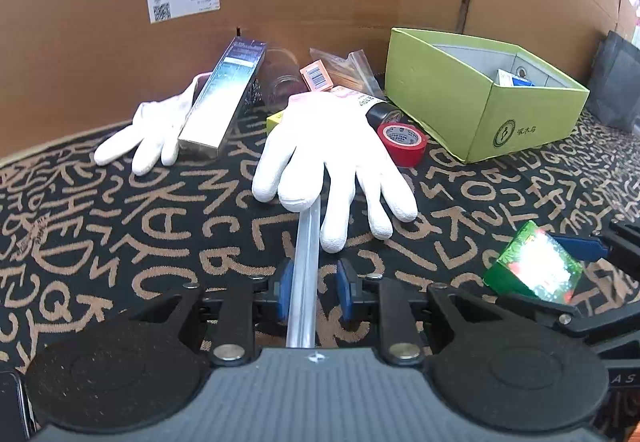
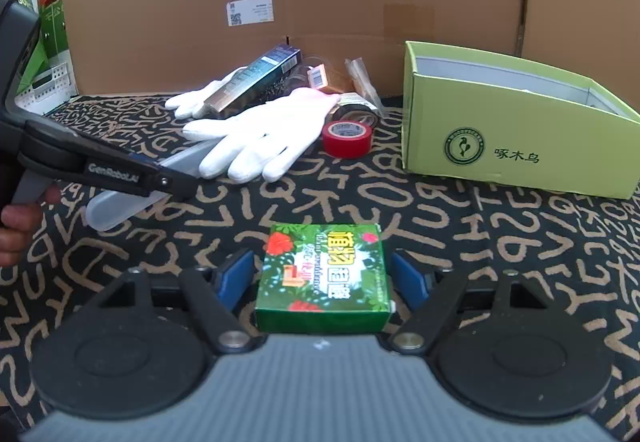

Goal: Organize objects
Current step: 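Carry the clear tube with the left tool while the right carries the green-red box over the shoebox, then open both tools to drop the tube and box into the shoebox, then grasp the white glove with pink cuff with the left tool, then lift the glove with the left tool while the right grasps the red tape roll, then carry the glove and tape roll over the shoebox and open both tools, then move both open tools back to the remaining items on the mat, then grasp the silver-blue VIVX box with the left tool while the right grasps the yellow medicine box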

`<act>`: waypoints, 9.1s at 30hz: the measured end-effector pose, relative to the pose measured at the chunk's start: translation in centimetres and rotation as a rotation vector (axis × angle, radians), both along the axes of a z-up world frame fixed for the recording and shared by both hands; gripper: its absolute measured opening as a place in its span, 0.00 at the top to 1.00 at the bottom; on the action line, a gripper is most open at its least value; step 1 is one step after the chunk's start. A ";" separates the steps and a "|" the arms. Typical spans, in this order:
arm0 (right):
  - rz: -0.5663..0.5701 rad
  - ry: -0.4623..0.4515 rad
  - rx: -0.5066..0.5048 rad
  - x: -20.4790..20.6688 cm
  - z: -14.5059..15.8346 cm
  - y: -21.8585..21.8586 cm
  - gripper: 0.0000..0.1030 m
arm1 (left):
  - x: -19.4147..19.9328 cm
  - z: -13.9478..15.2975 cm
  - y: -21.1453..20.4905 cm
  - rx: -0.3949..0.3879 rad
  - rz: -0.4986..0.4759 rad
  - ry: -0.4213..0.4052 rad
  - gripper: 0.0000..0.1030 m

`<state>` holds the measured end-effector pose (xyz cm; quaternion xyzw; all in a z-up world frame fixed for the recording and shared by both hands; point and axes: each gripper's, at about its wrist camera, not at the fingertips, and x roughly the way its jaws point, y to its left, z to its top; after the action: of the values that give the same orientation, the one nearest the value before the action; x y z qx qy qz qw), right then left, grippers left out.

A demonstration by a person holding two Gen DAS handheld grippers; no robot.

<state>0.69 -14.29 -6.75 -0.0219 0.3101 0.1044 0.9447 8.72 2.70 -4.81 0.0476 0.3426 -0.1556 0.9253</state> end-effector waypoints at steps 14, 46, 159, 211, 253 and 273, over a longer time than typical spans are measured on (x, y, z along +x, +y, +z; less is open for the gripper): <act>-0.037 -0.061 0.110 -2.8 2.6 -3.3 0.41 | -5.5 3.3 1.0 -0.062 -0.146 0.008 0.90; -0.310 -0.229 0.073 18.1 8.1 -19.4 0.41 | 14.4 8.5 -18.3 -0.112 -0.227 -0.152 0.90; 0.074 0.018 0.052 1.5 0.6 -0.1 0.55 | -1.0 0.8 -3.0 -0.010 -0.117 0.052 0.89; -0.400 -0.313 0.255 -7.4 3.4 -14.4 0.00 | -1.5 4.7 -7.5 -0.317 -0.127 -0.140 0.16; 0.094 -0.019 0.102 12.0 4.1 6.6 0.19 | 3.3 5.0 5.4 -0.061 0.091 -0.202 0.15; -0.401 0.074 -0.013 23.6 0.2 9.8 0.00 | 12.2 4.8 8.6 -0.144 0.141 -0.141 0.21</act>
<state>24.34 -4.52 -6.55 0.0379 0.3434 -0.0871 0.9344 20.88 11.32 -0.02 -0.0324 0.2668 -0.1108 0.9568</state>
